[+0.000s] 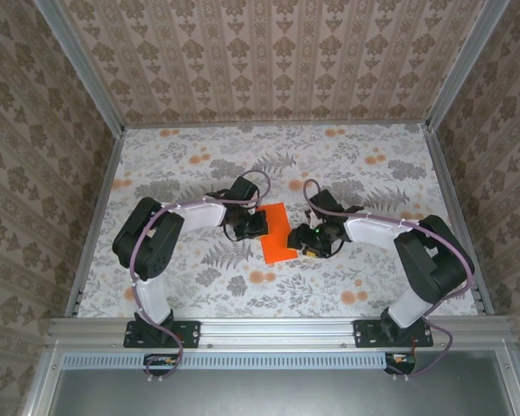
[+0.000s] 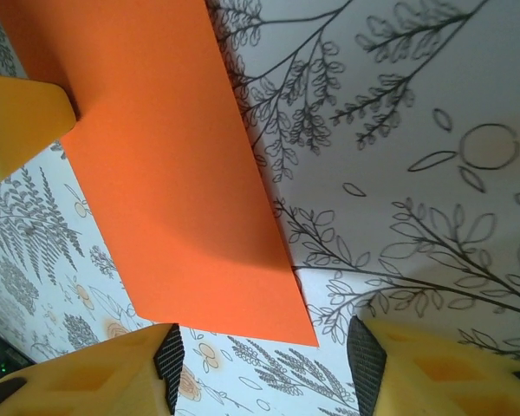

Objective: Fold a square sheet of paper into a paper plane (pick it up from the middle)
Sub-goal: Third fold the triangle at the center of the table.

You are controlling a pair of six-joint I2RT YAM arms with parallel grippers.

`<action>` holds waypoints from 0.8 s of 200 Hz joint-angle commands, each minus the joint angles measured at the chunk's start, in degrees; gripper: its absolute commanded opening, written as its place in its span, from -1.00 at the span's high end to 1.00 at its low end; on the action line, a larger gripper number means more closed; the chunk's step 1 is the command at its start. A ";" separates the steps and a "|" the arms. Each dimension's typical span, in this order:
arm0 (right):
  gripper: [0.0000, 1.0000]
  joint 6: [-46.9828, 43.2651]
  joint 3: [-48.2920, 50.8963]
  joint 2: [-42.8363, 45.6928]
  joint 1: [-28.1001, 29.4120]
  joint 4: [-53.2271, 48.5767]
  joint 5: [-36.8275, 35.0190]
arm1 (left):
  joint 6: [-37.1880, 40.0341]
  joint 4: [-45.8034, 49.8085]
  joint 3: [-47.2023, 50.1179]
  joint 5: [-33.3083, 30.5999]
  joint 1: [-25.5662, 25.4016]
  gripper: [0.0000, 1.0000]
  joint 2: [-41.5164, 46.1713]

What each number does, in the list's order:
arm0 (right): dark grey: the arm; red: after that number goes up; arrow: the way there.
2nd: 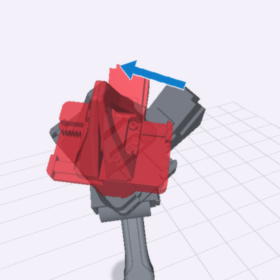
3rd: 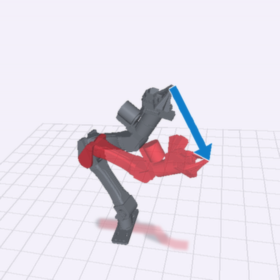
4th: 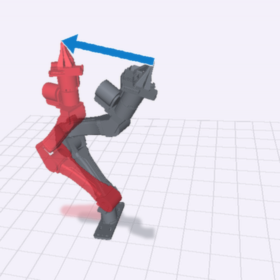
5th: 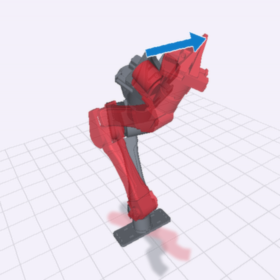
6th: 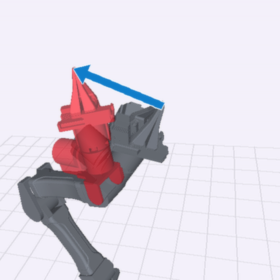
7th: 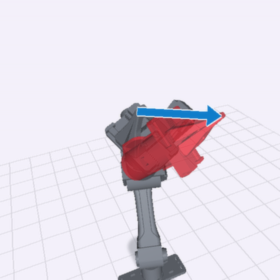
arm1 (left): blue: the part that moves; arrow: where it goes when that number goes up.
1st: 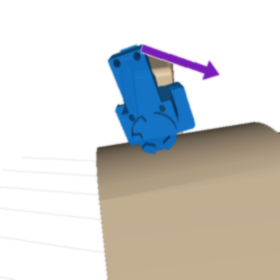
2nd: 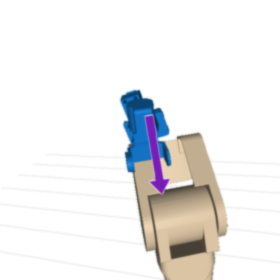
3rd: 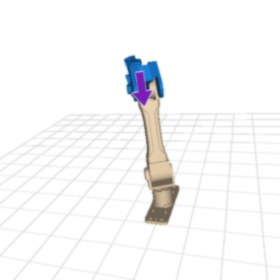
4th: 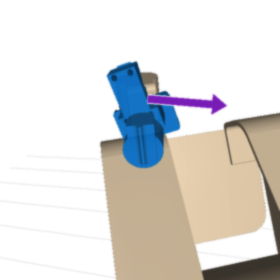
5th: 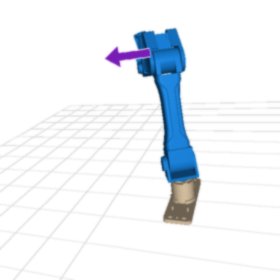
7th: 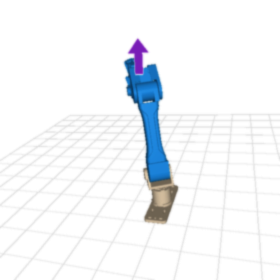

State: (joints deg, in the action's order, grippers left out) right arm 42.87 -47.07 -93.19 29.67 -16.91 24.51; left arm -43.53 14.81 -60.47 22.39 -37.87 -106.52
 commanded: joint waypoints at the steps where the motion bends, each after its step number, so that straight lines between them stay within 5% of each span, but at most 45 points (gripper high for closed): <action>1: -0.09 -1.56 -2.01 -1.42 0.84 -1.71 1.15 | 0.58 4.75 0.92 -3.49 -0.63 1.00 -2.64; 160: -0.07 -1.74 -3.95 -4.28 3.29 0.62 2.83 | -0.52 3.74 2.17 -3.36 -0.80 1.00 -2.90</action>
State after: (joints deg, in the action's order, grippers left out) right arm 41.76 -49.58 -96.25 32.23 -16.84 25.21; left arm -43.57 14.74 -60.42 22.24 -37.95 -106.52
